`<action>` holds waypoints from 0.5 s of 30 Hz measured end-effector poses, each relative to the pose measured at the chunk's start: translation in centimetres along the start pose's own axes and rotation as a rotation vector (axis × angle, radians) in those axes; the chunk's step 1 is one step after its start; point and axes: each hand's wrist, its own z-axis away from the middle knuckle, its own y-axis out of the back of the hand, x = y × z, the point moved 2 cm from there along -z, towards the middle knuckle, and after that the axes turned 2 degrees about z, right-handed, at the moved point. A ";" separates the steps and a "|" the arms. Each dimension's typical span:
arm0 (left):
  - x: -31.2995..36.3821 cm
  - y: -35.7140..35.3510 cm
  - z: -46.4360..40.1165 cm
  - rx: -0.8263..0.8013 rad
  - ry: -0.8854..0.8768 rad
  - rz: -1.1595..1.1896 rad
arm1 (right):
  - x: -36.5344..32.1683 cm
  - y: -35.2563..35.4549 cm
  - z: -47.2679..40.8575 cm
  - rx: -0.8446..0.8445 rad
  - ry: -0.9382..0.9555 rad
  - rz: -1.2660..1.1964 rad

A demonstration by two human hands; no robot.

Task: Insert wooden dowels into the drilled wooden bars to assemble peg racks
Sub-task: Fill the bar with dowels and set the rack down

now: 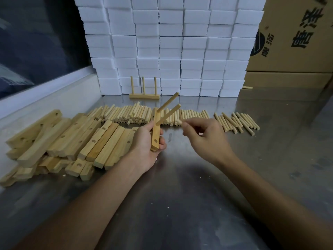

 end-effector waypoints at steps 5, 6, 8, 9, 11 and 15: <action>0.0 0.1 0.1 -0.004 0.000 0.001 | -1.1 -1.5 0.7 -0.206 0.067 0.025; 0.0 0.1 0.2 -0.007 0.001 -0.007 | -1.3 -1.6 0.8 -0.224 0.082 0.013; 0.0 0.2 0.2 -0.003 0.000 -0.021 | -1.6 -1.7 0.9 -0.223 0.095 -0.020; 0.0 0.2 0.2 -0.001 -0.002 -0.025 | -1.6 -1.7 0.8 -0.222 0.095 -0.035; 0.0 0.2 0.3 0.004 -0.005 -0.024 | -1.7 -1.6 0.7 -0.237 0.089 -0.042; 0.0 0.2 0.2 0.002 -0.005 -0.010 | -2.1 -1.6 0.8 -0.294 0.071 -0.011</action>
